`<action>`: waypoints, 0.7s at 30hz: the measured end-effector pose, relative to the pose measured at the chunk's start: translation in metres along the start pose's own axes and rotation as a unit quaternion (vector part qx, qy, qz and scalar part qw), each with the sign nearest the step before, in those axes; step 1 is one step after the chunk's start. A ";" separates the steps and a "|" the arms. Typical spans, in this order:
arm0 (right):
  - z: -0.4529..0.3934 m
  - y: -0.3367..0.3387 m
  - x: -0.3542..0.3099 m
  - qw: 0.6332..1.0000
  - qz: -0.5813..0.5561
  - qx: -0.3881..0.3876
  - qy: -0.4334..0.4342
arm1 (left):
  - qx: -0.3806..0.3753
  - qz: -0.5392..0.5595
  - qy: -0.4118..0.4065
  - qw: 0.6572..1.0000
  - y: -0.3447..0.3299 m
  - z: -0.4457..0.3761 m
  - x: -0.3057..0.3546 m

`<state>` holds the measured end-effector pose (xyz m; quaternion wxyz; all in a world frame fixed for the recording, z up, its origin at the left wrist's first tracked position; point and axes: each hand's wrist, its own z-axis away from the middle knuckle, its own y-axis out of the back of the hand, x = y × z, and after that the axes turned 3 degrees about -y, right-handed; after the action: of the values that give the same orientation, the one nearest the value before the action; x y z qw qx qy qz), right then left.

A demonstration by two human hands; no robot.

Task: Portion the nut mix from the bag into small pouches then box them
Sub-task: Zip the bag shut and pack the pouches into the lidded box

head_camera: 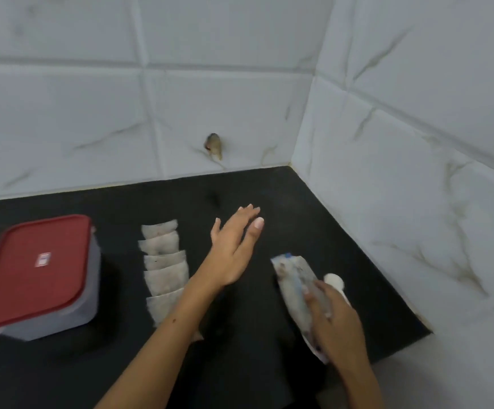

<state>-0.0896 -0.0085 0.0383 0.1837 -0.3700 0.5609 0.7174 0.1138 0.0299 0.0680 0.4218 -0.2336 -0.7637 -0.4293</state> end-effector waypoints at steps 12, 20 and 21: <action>0.000 -0.216 -0.248 0.956 -0.122 -0.229 0.138 | 0.426 0.130 0.127 0.886 0.284 0.094 -0.137; -0.011 -0.310 -0.283 0.985 -0.014 -0.170 0.017 | 0.319 0.335 0.289 0.838 0.278 0.079 -0.193; -0.011 -0.313 -0.284 0.986 -0.015 -0.164 0.018 | 0.300 0.362 0.296 0.832 0.279 0.077 -0.193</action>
<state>0.3134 0.1186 0.0375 0.1210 -0.4161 0.4338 0.7899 0.3833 0.2421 0.0112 0.8022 -0.2170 -0.5545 -0.0444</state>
